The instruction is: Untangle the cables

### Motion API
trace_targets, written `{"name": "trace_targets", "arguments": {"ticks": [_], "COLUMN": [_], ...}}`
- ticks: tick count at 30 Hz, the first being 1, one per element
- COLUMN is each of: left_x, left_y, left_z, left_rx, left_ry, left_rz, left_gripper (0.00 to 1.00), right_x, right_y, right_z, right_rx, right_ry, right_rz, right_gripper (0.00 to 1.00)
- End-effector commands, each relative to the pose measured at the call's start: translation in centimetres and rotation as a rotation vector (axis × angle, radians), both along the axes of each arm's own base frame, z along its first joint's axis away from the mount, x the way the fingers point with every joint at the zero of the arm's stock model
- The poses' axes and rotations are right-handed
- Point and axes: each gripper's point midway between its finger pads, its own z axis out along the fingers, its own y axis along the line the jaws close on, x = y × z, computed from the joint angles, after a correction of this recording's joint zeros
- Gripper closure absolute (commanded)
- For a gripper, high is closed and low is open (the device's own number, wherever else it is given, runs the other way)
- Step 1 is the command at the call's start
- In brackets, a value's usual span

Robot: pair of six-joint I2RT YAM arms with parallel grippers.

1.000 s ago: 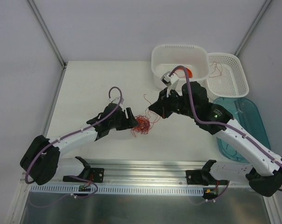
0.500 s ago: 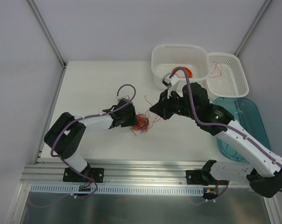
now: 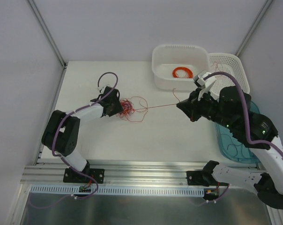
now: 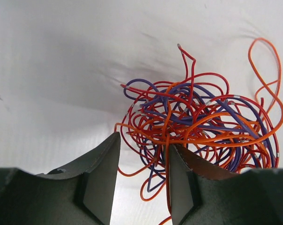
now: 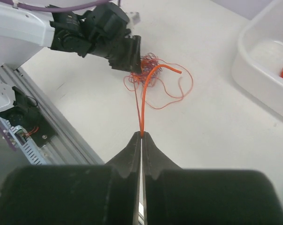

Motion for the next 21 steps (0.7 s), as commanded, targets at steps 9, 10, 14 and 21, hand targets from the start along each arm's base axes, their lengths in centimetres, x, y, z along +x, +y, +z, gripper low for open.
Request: {"name": "trace_targets", "arguments": {"ticks": [9, 10, 14, 21], "left_x": [3.1, 3.6, 4.2, 3.0], "left_y": [15.5, 16.6, 17.3, 13.1], "left_z": [2.2, 2.7, 3.3, 1.7], "left_rx": [0.255, 0.250, 0.207, 0.031], "left_ry": [0.051, 0.046, 0.046, 0.100], "left_rz": [0.295, 0.321, 0.320, 0.180], "left_gripper": [0.56, 0.56, 0.56, 0.54], "right_x": [-1.4, -1.5, -1.4, 0.6], "right_y": [-10.4, -10.7, -10.9, -3.9], "right_z": [7.1, 7.1, 5.8, -2.4], "right_rx": [0.079, 0.083, 0.050, -0.015], "right_ry": [-0.254, -0.254, -0.233, -0.011], "right_rz": [-0.309, -0.316, -0.322, -0.182], "right_gripper": [0.99, 0.99, 0.99, 0.99]}}
